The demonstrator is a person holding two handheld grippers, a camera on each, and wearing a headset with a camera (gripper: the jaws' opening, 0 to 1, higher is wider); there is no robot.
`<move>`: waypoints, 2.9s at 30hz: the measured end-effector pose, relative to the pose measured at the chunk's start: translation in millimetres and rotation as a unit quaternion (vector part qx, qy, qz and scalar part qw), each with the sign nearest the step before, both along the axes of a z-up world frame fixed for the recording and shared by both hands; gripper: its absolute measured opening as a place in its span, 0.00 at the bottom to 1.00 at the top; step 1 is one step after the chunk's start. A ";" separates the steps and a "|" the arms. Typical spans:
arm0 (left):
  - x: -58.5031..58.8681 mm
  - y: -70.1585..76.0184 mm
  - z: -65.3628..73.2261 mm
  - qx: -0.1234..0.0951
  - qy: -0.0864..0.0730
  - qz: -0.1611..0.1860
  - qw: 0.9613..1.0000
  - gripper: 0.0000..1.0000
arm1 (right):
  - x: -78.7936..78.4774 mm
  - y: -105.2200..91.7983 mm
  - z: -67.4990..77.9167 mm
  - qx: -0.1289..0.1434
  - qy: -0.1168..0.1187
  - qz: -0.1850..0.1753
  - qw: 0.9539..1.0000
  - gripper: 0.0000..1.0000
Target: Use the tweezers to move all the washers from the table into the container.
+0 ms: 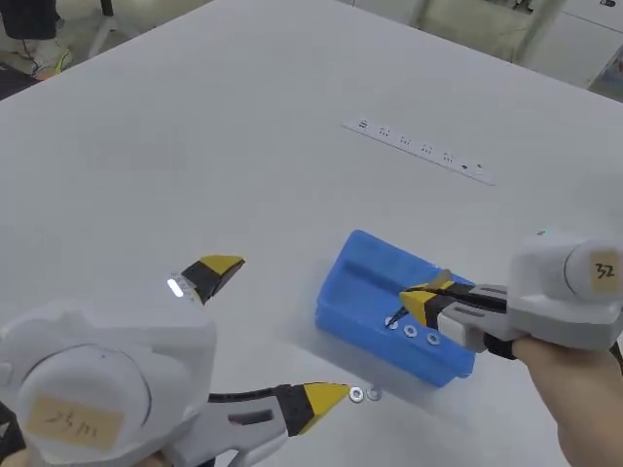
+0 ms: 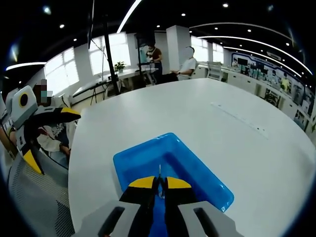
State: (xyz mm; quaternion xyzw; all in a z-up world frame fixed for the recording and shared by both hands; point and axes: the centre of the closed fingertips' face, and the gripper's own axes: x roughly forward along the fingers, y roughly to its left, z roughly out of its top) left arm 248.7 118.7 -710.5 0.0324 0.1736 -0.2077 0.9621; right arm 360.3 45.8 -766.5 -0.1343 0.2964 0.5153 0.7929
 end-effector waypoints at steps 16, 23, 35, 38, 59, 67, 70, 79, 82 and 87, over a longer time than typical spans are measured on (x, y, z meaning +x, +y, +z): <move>-0.1 0.0 -0.5 0.001 0.001 0.000 1.000 0.83 | -9.6 -5.9 33.2 0.039 -0.015 -0.014 0.999 0.03; -0.4 -0.6 -1.0 0.003 0.001 -0.003 1.000 0.83 | -22.1 -10.8 45.3 0.054 -0.019 -0.015 0.998 0.03; -0.2 -1.2 -1.6 0.003 0.001 -0.005 1.000 0.83 | -49.5 -13.4 46.4 0.060 -0.020 -0.003 0.998 0.03; -0.3 -1.4 -1.8 0.004 0.002 -0.005 1.000 0.83 | -52.3 -12.9 45.2 0.061 -0.018 -0.001 0.998 0.02; -0.9 -2.5 -3.8 0.010 0.007 -0.010 1.000 0.82 | -79.7 -10.8 -3.0 -0.020 0.010 0.063 0.998 0.03; -1.2 -3.2 -5.5 0.012 0.011 -0.012 1.000 0.82 | -83.3 -10.4 -11.1 -0.045 0.006 0.084 0.995 0.03; -1.1 -2.7 -5.8 0.012 0.011 -0.011 1.000 0.82 | -83.7 -6.7 -9.4 -0.044 -0.001 0.091 0.995 0.03; -1.1 -2.1 -5.6 0.012 0.011 -0.009 1.000 0.82 | -83.6 -6.3 -7.8 -0.041 -0.001 0.092 0.995 0.02; -1.0 -1.6 -5.3 0.012 0.010 -0.008 1.000 0.82 | -84.0 -8.9 -3.5 -0.033 0.002 0.088 0.996 0.02; -1.1 -1.7 -5.2 0.012 0.010 -0.008 1.000 0.82 | -81.0 -10.8 10.7 -0.013 0.000 0.075 0.997 0.02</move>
